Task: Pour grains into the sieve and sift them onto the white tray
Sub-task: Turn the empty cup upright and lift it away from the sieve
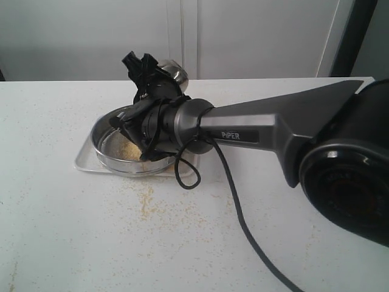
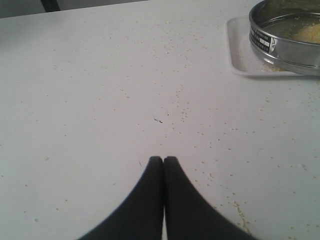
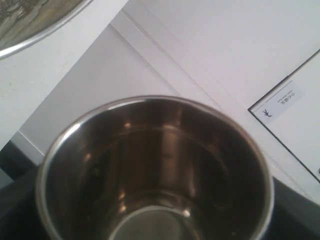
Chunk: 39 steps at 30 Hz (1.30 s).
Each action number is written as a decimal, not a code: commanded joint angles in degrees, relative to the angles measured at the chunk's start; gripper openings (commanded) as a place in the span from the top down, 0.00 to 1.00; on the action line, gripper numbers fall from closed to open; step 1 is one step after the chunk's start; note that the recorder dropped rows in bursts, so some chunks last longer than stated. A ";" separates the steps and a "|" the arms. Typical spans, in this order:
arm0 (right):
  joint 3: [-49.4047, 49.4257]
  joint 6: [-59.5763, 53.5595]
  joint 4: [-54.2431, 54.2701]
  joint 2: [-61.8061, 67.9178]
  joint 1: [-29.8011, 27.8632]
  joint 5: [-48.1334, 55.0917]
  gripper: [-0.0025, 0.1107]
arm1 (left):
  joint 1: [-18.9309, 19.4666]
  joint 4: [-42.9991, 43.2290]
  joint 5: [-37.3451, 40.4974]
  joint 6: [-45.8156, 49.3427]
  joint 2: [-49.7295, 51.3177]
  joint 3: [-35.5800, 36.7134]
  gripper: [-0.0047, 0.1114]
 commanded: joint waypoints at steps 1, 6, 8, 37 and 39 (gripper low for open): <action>0.35 -2.32 -0.94 -0.53 0.00 1.42 0.98 | 0.16 -0.47 -0.16 -0.08 -0.28 0.23 0.96; 0.83 -1.26 -0.94 -0.53 -0.40 1.03 0.98 | 0.16 -0.47 -0.27 -0.08 -0.28 0.23 0.96; -0.34 6.68 -0.94 -0.53 -0.96 1.63 0.98 | 0.16 -0.47 -0.27 -0.08 -0.28 0.23 0.96; 12.13 76.39 4.28 -12.20 -6.98 -22.53 0.98 | 0.16 -0.47 -0.27 -0.08 -0.28 0.23 0.96; 14.84 80.33 4.28 -14.42 -8.09 -27.05 0.98 | 0.16 -0.47 -0.27 -0.08 -0.28 0.23 0.96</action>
